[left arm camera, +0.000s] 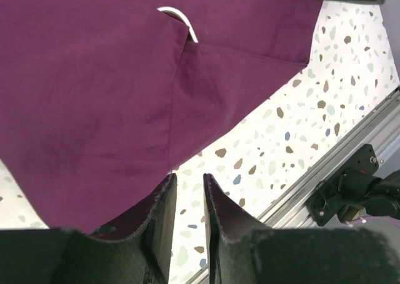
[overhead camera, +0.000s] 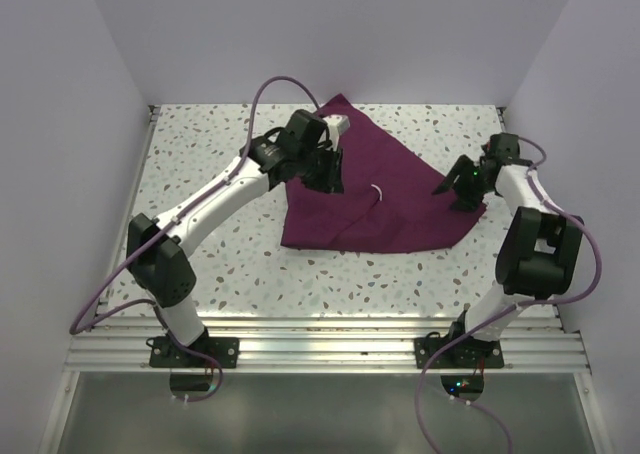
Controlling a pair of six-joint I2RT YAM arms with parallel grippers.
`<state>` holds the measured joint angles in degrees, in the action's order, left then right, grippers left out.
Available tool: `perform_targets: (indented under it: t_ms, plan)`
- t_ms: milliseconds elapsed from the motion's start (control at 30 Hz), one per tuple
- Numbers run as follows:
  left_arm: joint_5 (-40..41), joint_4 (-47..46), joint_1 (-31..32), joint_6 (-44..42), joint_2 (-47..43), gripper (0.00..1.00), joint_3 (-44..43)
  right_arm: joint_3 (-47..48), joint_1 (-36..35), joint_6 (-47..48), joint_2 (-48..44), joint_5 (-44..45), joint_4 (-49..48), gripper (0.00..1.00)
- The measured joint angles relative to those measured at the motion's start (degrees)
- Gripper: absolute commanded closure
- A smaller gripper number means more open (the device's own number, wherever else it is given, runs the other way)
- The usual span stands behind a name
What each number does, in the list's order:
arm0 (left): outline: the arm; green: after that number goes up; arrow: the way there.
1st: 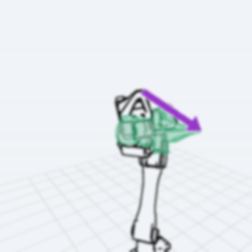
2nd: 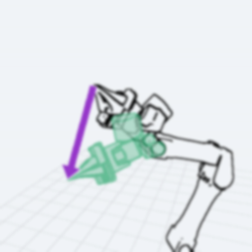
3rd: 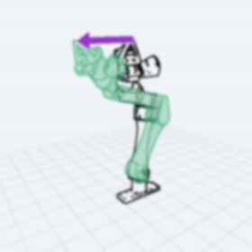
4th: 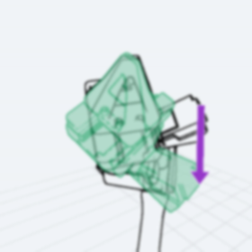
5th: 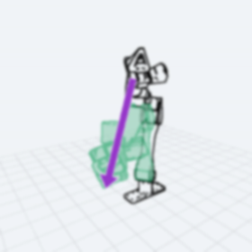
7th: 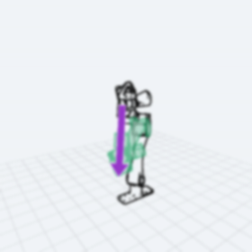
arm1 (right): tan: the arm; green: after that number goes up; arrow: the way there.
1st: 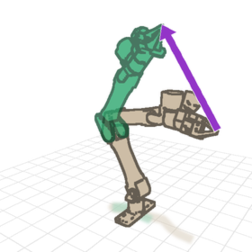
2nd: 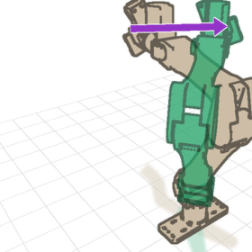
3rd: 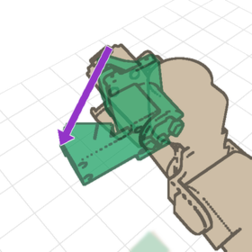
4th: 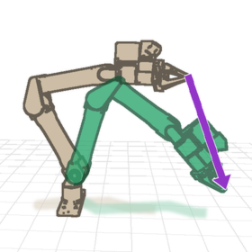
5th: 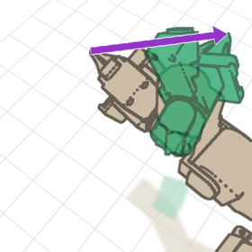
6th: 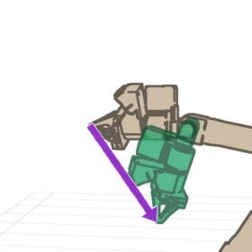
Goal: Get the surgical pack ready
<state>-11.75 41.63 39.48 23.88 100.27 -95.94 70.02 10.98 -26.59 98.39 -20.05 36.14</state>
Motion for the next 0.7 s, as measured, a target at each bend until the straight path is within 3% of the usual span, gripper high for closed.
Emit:
perform_targets:
  t_ms: [67,267,700]
  plan:
    - [-0.24,-0.2,-0.63,-0.48,-1.18,0.71,0.57,0.37,2.89,-0.48,-0.63,3.72,-0.5,0.3]
    - [-0.83,-0.76,-2.12,-0.68,-4.46,0.71,4.83,-0.98,7.1,-1.49,-0.13,10.4,-1.11,0.28]
    - [-2.86,-1.25,-4.46,-0.66,-5.18,0.7,8.13,1.07,15.45,-0.33,9.55,9.35,-3.41,0.29]
